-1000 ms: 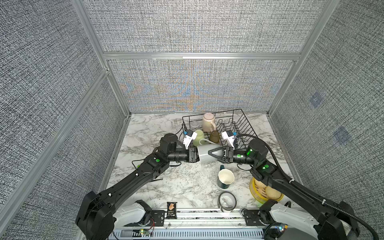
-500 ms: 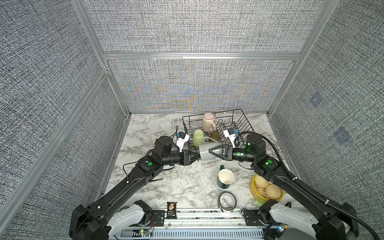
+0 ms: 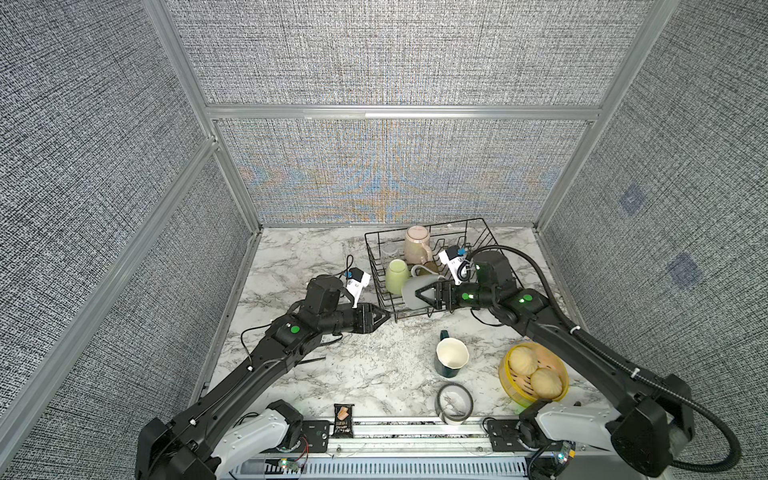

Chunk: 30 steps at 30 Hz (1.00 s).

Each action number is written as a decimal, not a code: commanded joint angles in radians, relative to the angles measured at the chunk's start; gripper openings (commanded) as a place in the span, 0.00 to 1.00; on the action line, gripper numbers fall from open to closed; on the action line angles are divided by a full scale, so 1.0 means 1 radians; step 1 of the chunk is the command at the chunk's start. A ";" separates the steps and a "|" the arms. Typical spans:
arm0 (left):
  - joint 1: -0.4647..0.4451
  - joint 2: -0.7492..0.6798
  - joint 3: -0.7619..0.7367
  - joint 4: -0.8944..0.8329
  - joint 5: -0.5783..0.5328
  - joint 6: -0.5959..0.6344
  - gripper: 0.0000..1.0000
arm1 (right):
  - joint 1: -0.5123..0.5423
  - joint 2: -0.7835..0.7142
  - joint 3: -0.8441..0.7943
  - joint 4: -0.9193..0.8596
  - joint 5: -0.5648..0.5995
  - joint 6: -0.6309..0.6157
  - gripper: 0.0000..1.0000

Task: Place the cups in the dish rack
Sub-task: 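Carry the grey mug over the rack with the right gripper while the left withdraws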

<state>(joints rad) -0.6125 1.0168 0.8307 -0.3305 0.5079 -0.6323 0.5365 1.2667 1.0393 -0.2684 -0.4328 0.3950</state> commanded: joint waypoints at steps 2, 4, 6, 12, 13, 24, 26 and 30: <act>0.005 -0.014 -0.005 -0.024 -0.025 0.021 0.35 | 0.001 0.061 0.045 0.018 0.067 -0.111 0.65; 0.008 -0.019 -0.005 -0.032 -0.031 0.026 0.35 | 0.002 0.095 0.066 0.021 0.096 -0.144 0.64; 0.010 -0.021 -0.005 -0.040 -0.034 0.029 0.35 | 0.002 0.128 0.091 0.009 0.120 -0.169 0.64; 0.019 -0.047 -0.008 -0.078 -0.073 0.040 0.35 | 0.006 0.204 0.146 -0.027 0.151 -0.250 0.64; 0.019 -0.051 -0.006 -0.092 -0.093 0.042 0.35 | 0.009 0.218 0.157 -0.038 0.154 -0.265 0.64; 0.044 -0.022 0.038 -0.366 -0.460 0.018 0.94 | 0.062 0.365 0.297 -0.211 0.210 -0.365 0.63; 0.049 -0.025 0.034 -0.380 -0.487 0.014 0.96 | 0.074 0.375 0.310 -0.232 0.231 -0.372 0.63; 0.057 -0.033 0.024 -0.384 -0.497 0.018 0.96 | 0.095 0.378 0.325 -0.260 0.268 -0.393 0.63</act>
<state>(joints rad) -0.5594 0.9890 0.8585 -0.6857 0.0605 -0.6106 0.6228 1.6478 1.3506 -0.5137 -0.1951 0.0360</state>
